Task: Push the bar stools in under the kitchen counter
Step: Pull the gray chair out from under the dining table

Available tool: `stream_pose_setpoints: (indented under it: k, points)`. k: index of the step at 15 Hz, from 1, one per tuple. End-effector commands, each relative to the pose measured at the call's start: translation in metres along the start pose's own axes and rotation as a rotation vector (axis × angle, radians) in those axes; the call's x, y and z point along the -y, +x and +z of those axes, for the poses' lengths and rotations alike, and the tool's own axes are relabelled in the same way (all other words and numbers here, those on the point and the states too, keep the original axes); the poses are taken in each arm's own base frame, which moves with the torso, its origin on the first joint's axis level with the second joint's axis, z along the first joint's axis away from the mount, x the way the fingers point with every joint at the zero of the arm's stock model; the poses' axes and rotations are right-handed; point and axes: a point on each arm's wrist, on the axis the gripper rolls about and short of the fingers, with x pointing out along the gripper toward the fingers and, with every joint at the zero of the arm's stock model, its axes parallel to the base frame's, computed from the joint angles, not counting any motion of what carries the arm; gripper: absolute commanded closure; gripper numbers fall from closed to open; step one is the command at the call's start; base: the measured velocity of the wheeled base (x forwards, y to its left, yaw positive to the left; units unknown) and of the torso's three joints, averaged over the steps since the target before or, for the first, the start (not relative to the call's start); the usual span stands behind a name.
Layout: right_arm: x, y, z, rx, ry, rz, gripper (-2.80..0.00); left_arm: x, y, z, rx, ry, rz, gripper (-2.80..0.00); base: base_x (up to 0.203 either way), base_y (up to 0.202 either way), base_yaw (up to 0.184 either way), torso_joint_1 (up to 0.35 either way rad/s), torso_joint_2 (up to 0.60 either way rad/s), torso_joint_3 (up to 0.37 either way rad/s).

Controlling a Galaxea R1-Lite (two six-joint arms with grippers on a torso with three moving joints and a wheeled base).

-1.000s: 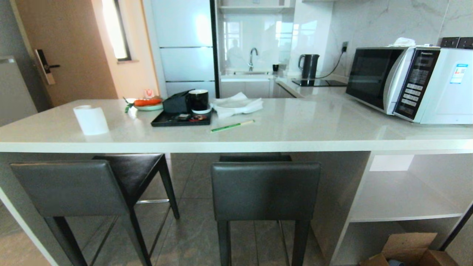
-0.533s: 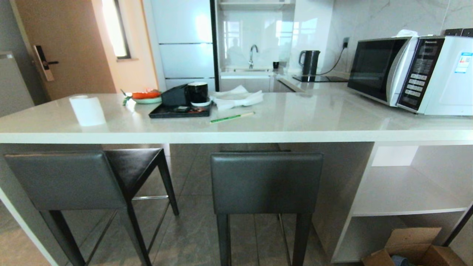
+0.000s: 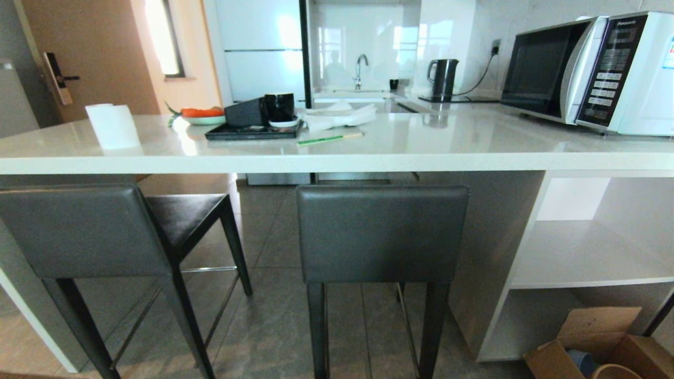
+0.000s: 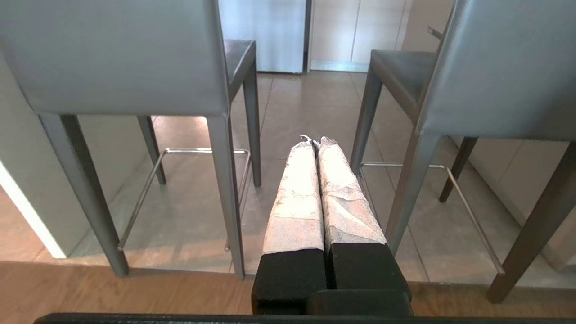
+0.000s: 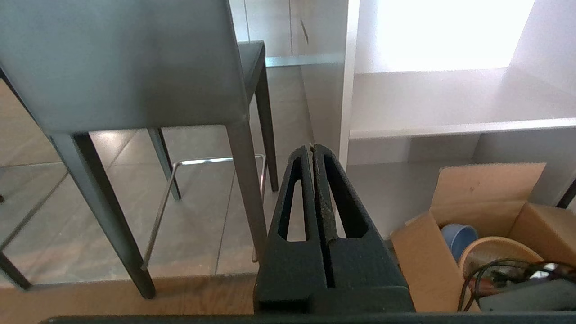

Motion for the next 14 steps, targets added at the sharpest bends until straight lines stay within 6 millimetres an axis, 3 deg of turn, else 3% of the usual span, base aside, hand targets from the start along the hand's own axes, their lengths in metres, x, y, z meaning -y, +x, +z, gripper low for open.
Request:
stream_pose_setpoints:
  k: [1,5,14]
  points:
    - [0.0000,0.0007,-0.0019,-0.007,0.000,0.000,0.00,0.0000,0.0007,-0.0024,-0.008,-0.001,0.000,0.00,0.000,0.000,0.000,-0.139,0.46,0.325]
    - [0.0000,0.0007,-0.0019,-0.007,0.000,0.000,0.00,0.0000,0.0007,-0.0024,-0.008,-0.001,0.000,0.00,0.000,0.000,0.000,-0.069,0.27,0.192]
    - [0.0000,0.0007,-0.0019,-0.007,0.000,0.000,0.00,-0.0001,0.0007,-0.0019,-0.004,-0.002,0.002,0.00,0.000,0.000,0.000,-0.002,0.01,0.008]
